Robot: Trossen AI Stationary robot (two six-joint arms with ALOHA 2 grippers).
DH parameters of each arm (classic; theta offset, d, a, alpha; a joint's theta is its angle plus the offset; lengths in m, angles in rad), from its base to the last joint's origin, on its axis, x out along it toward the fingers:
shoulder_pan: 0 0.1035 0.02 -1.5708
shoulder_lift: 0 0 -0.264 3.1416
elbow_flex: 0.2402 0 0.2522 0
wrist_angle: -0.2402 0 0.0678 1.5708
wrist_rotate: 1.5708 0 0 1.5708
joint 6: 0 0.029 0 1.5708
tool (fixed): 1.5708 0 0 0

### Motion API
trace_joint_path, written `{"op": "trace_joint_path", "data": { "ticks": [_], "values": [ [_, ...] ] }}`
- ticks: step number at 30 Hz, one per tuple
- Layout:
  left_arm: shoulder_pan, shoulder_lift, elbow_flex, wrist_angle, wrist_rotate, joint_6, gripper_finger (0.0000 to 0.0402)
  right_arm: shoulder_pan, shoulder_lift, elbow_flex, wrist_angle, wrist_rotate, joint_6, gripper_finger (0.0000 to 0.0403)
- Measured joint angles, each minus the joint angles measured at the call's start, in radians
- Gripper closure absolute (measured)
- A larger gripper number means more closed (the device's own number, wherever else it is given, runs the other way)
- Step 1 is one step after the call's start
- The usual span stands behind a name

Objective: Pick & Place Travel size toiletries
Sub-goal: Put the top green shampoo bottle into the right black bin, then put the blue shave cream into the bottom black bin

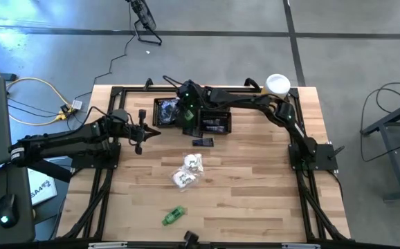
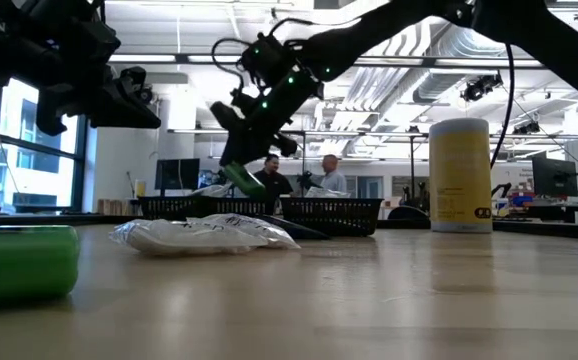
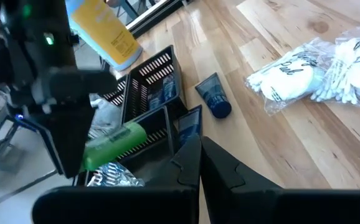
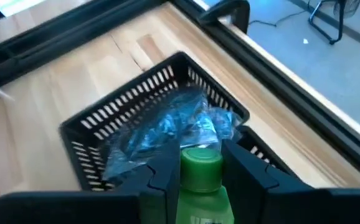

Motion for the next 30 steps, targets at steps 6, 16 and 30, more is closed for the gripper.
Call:
{"op": "trace_joint_path", "data": {
  "ticks": [6,16,30],
  "values": [
    [0.000,0.000,0.000,-0.001,0.000,0.000,0.0401,-0.012,0.019,0.000,-0.014,-0.006,0.023,0.0306],
    [0.000,0.000,0.000,-0.001,0.000,0.001,0.0401,-0.004,0.020,0.000,-0.008,0.022,0.026,0.0235],
    [0.000,0.000,0.000,-0.001,0.000,0.001,0.0401,0.008,-0.059,0.000,-0.064,-0.192,0.001,0.0250]
  ]
}}
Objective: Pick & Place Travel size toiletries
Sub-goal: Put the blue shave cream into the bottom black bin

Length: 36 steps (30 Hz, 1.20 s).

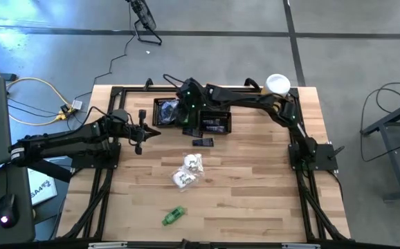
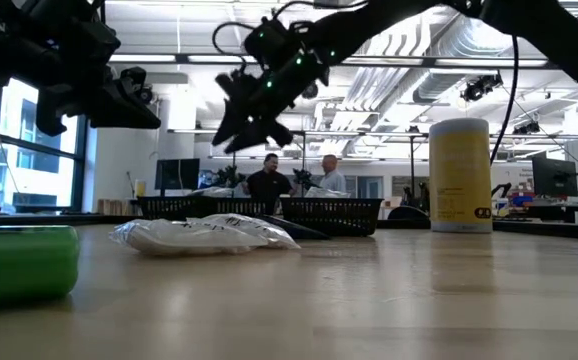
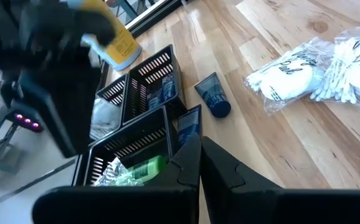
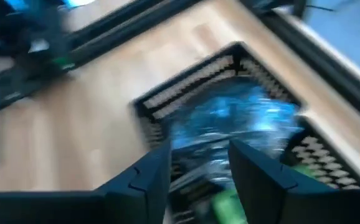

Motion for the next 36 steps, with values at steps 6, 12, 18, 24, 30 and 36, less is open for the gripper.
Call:
{"op": "trace_joint_path", "data": {
  "ticks": [6,12,18,24,30,36],
  "values": [
    [0.000,0.000,0.000,0.000,0.000,-0.001,0.0401,0.034,-0.048,0.000,-0.111,-0.080,-0.082,0.0288],
    [0.000,0.000,0.000,0.000,0.000,-0.001,0.0401,0.082,-0.093,0.000,-0.291,-0.047,-0.176,0.0336],
    [0.000,0.000,0.000,0.000,0.000,-0.002,0.0401,0.134,-0.095,0.000,-0.335,-0.025,-0.212,0.0395],
    [0.000,0.000,0.000,0.000,0.000,-0.002,0.0401,0.157,-0.095,0.000,-0.362,-0.018,-0.238,0.0400],
    [0.000,0.000,0.000,0.000,0.000,-0.009,0.0401,0.157,-0.095,-0.006,-0.381,-0.014,-0.222,0.0400],
    [0.000,0.000,0.000,0.000,0.000,-0.008,0.0401,0.187,-0.094,-0.087,-0.309,0.057,-0.165,0.0400]
  ]
}}
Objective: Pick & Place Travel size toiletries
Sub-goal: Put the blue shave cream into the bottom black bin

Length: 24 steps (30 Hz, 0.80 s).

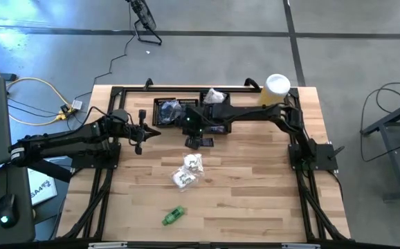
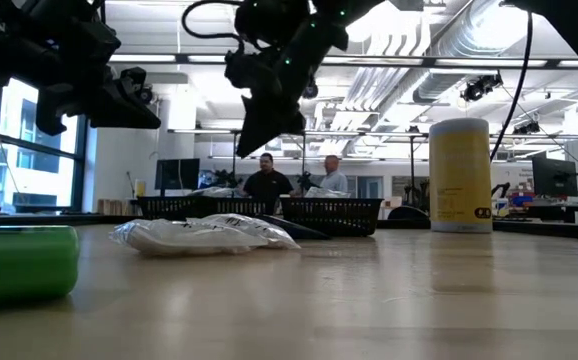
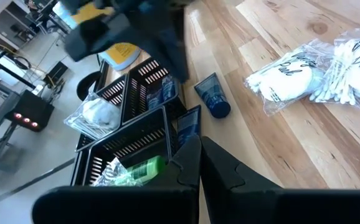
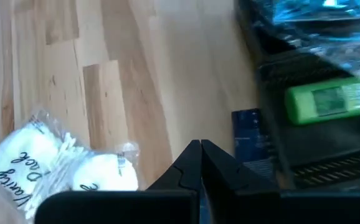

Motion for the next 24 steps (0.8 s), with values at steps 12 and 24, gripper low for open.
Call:
{"op": "trace_joint_path", "data": {
  "ticks": [12,24],
  "values": [
    [0.000,0.000,0.000,0.000,0.000,0.006,0.0401,0.062,0.000,-0.090,0.121,0.008,0.037,0.0401],
    [0.000,0.000,0.001,-0.008,0.000,0.003,0.0401,0.113,0.001,-0.189,0.305,0.036,0.115,0.0401]
  ]
}}
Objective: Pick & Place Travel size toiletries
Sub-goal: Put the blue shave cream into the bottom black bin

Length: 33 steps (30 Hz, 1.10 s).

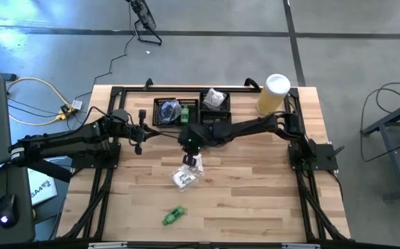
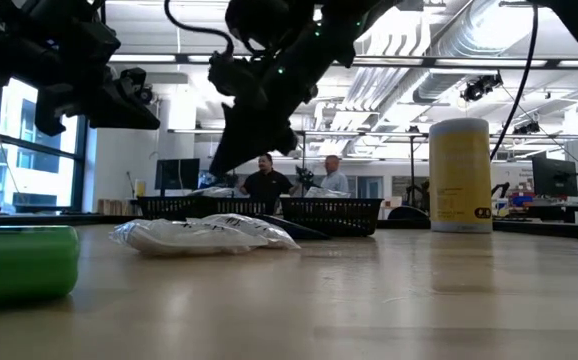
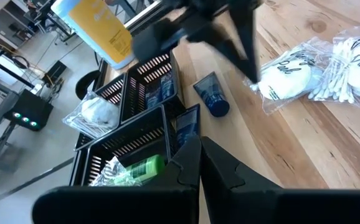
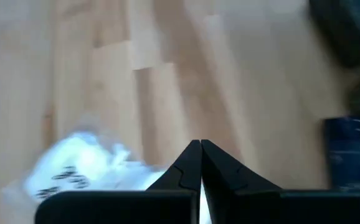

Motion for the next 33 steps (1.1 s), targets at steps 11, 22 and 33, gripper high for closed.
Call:
{"op": "trace_joint_path", "data": {
  "ticks": [11,22,33],
  "values": [
    [0.000,0.000,0.000,0.001,0.000,-0.001,0.0401,-0.041,-0.107,-0.046,0.027,-0.035,-0.096,0.0401],
    [0.000,0.000,0.000,0.011,-0.001,0.001,0.0401,-0.097,-0.355,-0.443,0.361,-0.033,-0.081,0.0401],
    [0.000,0.000,0.000,0.009,-0.006,0.000,0.0401,-0.101,-0.367,-0.468,0.476,-0.036,-0.142,0.0401]
  ]
}}
